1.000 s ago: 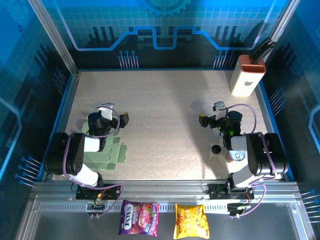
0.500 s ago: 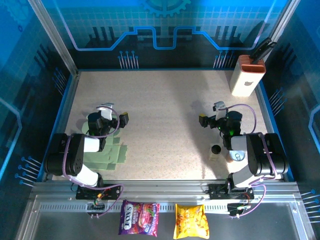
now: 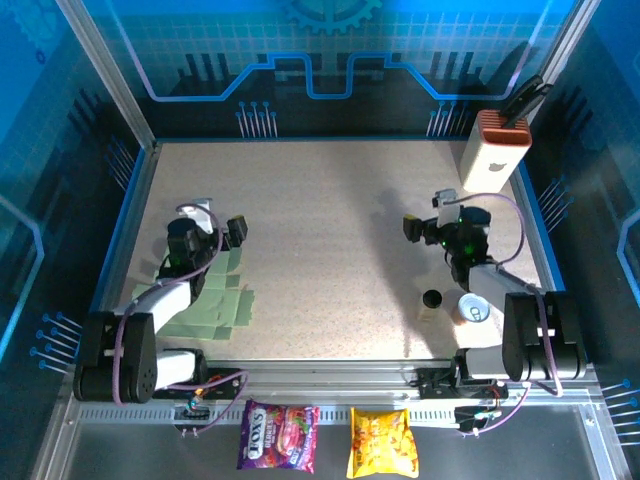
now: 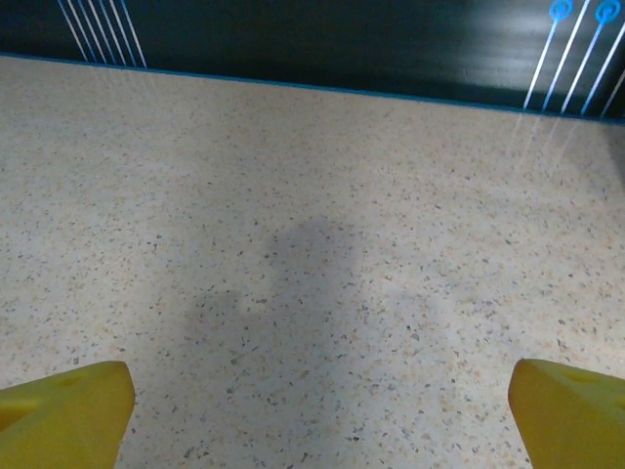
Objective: Fold the paper box
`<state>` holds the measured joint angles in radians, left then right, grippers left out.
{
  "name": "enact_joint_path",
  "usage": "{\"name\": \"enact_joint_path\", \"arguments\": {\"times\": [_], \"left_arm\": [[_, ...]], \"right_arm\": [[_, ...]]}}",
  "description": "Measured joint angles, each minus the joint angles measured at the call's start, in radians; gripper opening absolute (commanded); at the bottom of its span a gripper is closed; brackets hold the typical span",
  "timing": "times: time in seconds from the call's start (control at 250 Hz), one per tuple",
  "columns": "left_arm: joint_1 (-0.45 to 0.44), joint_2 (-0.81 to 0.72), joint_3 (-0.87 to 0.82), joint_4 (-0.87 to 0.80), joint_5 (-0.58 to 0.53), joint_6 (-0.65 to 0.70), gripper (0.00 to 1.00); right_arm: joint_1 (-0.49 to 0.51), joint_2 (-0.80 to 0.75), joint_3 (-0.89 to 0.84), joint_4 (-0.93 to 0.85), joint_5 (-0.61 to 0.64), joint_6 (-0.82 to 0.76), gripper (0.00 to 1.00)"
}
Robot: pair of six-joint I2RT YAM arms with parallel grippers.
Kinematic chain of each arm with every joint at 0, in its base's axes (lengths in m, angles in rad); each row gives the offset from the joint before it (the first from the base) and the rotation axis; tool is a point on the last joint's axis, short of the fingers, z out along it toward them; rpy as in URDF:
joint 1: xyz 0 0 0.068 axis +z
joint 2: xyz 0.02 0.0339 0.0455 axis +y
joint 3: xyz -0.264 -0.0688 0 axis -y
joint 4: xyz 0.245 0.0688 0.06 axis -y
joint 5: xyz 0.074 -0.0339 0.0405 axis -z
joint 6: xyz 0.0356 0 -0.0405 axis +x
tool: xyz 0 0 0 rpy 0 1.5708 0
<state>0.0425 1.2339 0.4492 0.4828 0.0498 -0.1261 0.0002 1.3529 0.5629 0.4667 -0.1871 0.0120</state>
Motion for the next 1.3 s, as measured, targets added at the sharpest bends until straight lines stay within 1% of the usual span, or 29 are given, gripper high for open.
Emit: {"name": "enact_joint_path", "arguments": {"times": [0.148,0.28,0.42,0.543,0.683,0.847,1.075,1.299], "left_arm": [[-0.001,-0.08,0.072,-0.188,-0.031,-0.085,1.0],[-0.001,-0.102,0.127,-0.34,-0.031,-0.183,1.0],[-0.002,-0.101,0.148,-0.488,0.003,-0.273,1.0],[-0.003,-0.097,0.148,-0.582,0.043,-0.346,1.0],[-0.003,-0.09,0.145,-0.636,0.083,-0.417,1.0],[-0.003,-0.082,0.116,-0.643,0.123,-0.478,1.0],[-0.003,0.008,0.12,-0.665,0.131,-0.485,1.0],[-0.005,0.142,0.2,-0.722,0.131,-0.466,1.0]], "right_arm": [[0.02,-0.015,0.133,-0.196,0.008,0.067,0.99],[0.069,-0.03,0.17,-0.312,0.007,0.137,1.0],[0.141,-0.036,0.193,-0.426,0.004,0.215,0.99],[0.208,-0.037,0.223,-0.506,0.022,0.255,0.99],[0.254,-0.037,0.247,-0.566,0.027,0.278,0.99],[0.282,-0.03,0.25,-0.599,0.026,0.296,0.99],[0.308,0.01,0.252,-0.618,0.023,0.314,0.99],[0.334,0.036,0.284,-0.642,0.023,0.322,0.99]]}}
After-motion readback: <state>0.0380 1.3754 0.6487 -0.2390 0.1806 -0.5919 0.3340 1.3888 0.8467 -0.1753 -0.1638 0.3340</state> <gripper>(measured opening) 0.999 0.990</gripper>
